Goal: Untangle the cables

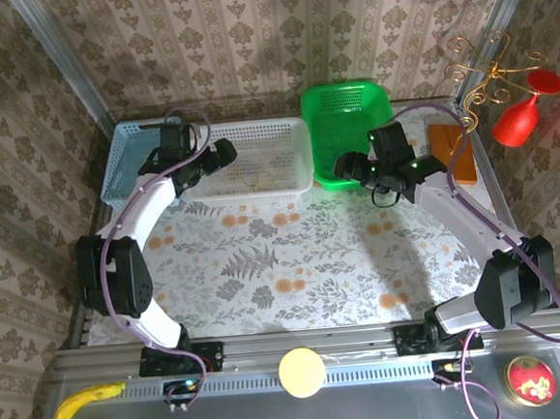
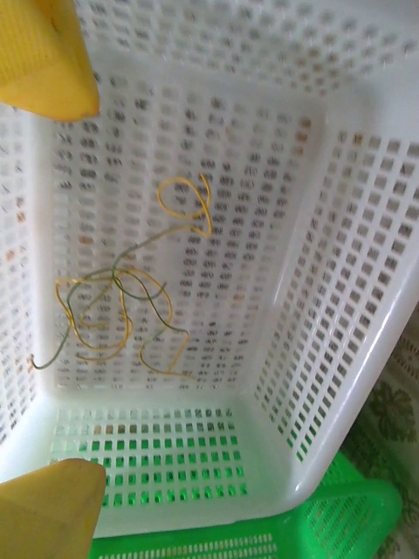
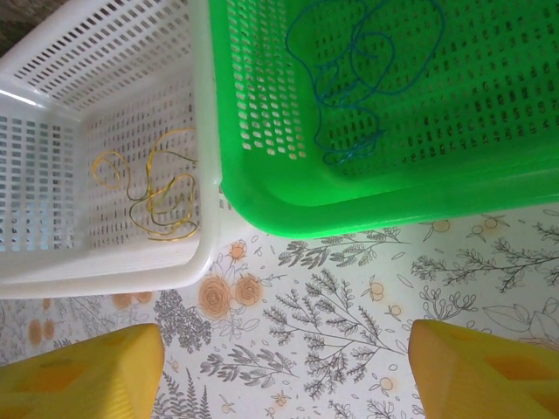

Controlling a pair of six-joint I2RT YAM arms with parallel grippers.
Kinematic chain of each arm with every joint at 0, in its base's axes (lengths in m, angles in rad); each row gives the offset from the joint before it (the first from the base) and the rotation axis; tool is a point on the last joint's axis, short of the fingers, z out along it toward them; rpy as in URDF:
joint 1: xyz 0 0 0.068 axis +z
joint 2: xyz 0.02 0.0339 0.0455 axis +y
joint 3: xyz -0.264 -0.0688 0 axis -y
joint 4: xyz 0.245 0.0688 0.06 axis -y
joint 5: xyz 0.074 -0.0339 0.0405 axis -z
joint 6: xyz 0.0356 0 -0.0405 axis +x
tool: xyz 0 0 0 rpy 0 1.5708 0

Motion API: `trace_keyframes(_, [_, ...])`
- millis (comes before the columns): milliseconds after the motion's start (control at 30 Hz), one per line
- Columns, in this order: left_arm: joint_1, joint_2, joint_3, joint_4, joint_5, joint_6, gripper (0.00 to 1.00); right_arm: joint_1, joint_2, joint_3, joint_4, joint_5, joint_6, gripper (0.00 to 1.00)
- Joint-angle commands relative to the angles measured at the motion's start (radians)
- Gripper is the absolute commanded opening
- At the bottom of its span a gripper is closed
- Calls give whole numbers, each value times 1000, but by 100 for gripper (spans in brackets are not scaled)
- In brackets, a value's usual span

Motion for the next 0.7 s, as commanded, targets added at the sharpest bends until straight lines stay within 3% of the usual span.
trace_keyframes(0, [-24, 70, 49, 18, 78, -21, 100, -7, 0, 14, 11, -23, 5, 75])
trace_keyframes(300, [-71, 186, 71, 22, 192, -38, 100, -8, -1, -3, 9, -21, 8, 75])
trace_keyframes(667, [-43, -23, -135, -120, 316, 33, 100, -7, 21, -12, 13, -15, 26, 74])
